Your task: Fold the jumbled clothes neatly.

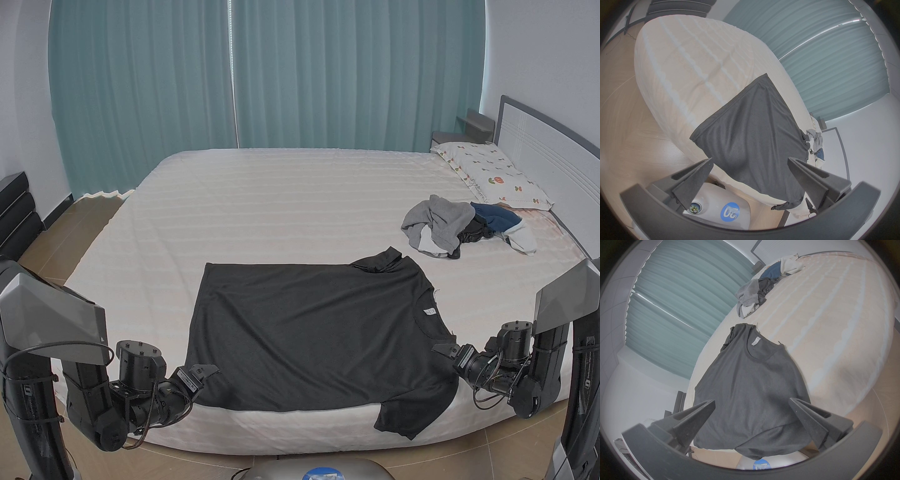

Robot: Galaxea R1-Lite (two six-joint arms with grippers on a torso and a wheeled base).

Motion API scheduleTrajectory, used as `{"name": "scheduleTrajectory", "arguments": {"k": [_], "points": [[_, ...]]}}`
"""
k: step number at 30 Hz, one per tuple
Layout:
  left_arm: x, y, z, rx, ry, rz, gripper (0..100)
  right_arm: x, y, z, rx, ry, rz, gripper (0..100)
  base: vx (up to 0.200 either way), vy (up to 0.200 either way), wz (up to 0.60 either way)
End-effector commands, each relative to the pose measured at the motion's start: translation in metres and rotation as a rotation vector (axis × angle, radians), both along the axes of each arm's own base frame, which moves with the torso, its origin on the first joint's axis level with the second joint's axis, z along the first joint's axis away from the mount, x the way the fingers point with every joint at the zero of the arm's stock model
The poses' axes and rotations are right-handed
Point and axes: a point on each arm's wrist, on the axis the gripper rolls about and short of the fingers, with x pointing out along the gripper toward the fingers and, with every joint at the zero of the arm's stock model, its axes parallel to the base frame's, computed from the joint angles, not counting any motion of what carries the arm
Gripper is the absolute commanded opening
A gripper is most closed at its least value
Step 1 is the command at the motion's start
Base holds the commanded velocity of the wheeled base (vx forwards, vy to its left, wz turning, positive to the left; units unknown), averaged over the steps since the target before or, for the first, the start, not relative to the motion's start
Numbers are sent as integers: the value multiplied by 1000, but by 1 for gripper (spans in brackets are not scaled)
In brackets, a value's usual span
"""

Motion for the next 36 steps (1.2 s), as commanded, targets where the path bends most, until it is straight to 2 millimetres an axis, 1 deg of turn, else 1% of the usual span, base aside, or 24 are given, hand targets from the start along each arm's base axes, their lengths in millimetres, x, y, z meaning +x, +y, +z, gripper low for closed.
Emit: {"name": "scheduleTrajectory", "arguments": {"k": [1,5,9,13,16,20,25,26,30,36], "points": [[-1,0,0,0,2,-1,100,0,0,-4,0,3,3,100,0,-200,0],[-2,0,1,4,2,-3,100,0,1,-4,-1,5,3,100,0,-200,0],[-2,0,1,6,0,-4,100,0,0,-4,-1,5,1,100,0,0,0],[-2,3,6,22,-25,0,100,-1,1,-4,-1,9,7,100,0,0,0],[-4,12,6,75,-28,-11,100,-1,2,-5,-1,11,10,100,0,0,0],[-10,33,2,164,-11,-47,100,-2,3,-8,-2,24,15,100,0,0,0],[-15,57,-1,182,13,-98,100,-3,8,-12,-6,38,30,100,0,0,0],[-16,58,-2,182,15,-100,100,-3,8,-12,-6,36,30,100,0,0,0],[-19,61,-15,224,67,-152,100,-4,8,-13,-5,41,33,100,0,0,0],[-15,60,-25,254,52,-144,100,-4,9,-16,-8,51,34,100,0,0,0]]}}
